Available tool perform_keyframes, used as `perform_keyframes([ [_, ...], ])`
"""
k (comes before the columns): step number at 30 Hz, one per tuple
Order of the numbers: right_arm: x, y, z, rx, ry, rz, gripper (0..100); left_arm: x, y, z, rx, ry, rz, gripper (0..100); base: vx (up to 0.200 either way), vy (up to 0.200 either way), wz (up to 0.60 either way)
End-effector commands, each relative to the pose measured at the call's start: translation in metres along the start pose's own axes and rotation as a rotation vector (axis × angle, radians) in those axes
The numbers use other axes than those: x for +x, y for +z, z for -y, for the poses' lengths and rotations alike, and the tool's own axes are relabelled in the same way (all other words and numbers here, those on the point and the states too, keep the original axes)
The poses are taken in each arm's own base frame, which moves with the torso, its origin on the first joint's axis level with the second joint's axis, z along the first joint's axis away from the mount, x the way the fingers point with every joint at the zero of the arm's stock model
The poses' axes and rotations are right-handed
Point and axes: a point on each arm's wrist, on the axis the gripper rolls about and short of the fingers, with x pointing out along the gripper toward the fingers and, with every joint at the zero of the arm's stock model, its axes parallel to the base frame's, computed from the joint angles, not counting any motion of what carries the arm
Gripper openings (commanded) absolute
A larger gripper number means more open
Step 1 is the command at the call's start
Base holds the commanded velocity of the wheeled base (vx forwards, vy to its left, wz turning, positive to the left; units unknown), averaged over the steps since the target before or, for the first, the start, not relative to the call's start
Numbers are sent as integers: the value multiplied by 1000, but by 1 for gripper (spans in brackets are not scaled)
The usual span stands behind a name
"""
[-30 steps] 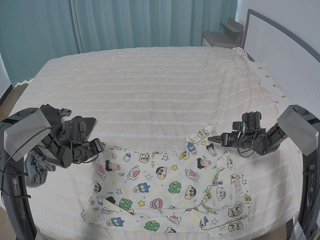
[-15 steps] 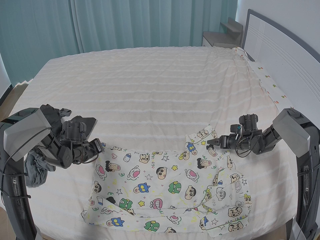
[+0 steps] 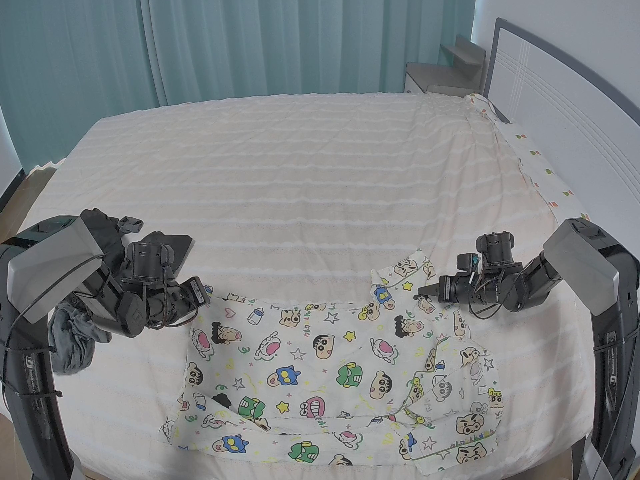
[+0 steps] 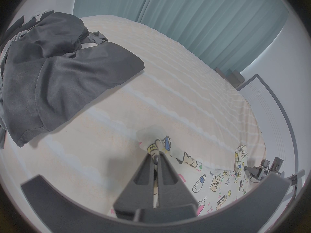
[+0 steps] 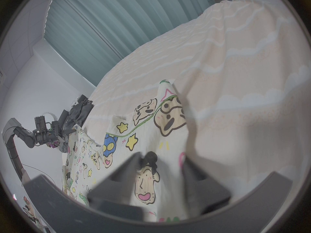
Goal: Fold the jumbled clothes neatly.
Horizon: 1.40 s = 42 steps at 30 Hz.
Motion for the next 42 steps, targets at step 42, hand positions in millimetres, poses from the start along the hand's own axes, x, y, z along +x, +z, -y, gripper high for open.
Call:
perform_keyframes([
  [42,-65,18,-11,80,70,193,0,-33,13,17,15,-3,86,0,0,0,0],
])
